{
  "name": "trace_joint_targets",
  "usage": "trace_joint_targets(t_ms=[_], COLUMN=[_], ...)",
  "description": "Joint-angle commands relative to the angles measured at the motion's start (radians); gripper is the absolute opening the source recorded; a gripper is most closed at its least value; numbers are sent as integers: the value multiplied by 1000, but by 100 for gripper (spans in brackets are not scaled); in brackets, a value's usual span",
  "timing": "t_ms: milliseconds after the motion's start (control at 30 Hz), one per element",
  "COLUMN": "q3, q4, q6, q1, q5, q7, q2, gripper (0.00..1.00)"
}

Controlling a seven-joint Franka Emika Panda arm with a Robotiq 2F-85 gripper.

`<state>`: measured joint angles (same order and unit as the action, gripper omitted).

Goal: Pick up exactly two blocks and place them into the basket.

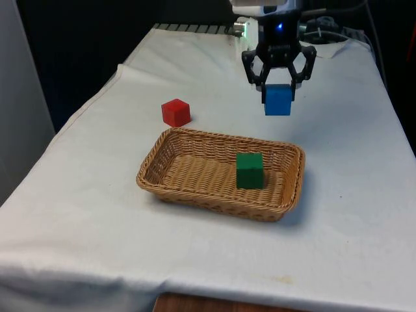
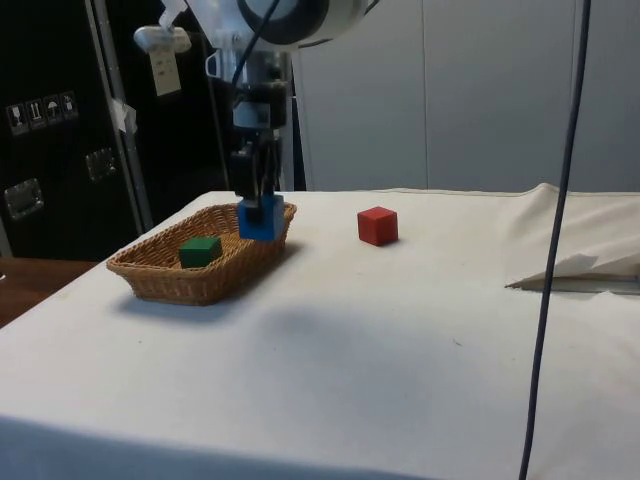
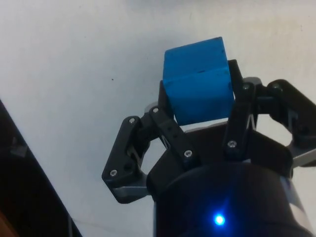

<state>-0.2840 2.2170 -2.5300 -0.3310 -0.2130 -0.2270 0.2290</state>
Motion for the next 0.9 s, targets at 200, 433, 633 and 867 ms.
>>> trace_joint_targets(t_ms=[200,433,633,867], q3=[-6,-23,-40,-42], q4=[-25,-60,-82,-161], q6=[28,54,53,77], q1=[11,22,17,30], q5=[-11,-26,-20,-71], q7=[-2,-22,-20,-52], q2=[19,47,64,131], gripper=[3,3,3,3])
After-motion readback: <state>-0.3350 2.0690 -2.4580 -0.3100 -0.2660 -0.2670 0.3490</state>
